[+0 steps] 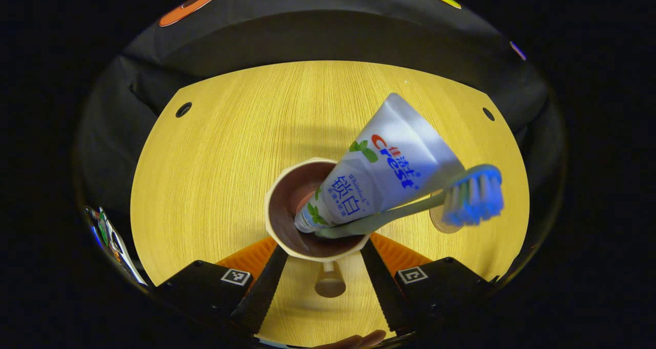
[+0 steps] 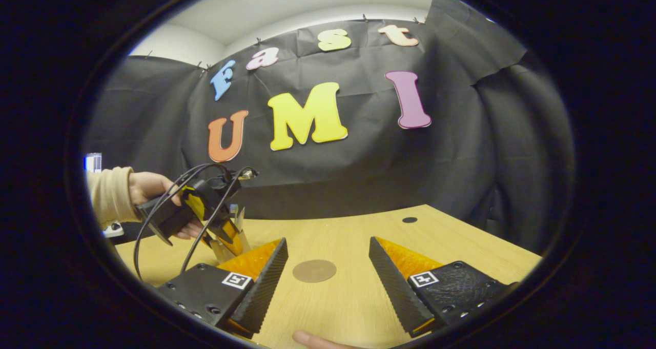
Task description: Put the toothbrush and toothpaste on the desktop into the cup, then pick up the cup and place it on the coaster on the desktop.
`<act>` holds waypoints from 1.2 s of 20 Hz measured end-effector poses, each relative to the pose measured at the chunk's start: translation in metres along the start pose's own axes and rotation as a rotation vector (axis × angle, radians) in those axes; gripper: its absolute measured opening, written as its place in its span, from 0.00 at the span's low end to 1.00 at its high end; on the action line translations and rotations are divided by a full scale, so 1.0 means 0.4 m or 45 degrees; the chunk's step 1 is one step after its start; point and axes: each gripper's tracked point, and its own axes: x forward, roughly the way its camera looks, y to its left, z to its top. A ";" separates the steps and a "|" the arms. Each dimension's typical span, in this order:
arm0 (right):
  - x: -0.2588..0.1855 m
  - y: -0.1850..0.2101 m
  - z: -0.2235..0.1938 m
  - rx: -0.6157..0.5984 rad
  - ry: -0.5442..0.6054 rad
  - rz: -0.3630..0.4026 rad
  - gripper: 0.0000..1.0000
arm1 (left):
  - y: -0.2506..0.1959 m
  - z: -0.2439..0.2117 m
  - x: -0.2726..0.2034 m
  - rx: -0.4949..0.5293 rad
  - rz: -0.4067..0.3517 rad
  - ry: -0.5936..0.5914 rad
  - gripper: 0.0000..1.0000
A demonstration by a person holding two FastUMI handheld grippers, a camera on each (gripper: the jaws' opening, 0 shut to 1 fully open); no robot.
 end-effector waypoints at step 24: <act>0.004 0.038 -0.033 0.011 0.027 0.067 0.96 | -0.238 0.539 -0.299 0.024 -0.038 -0.074 0.26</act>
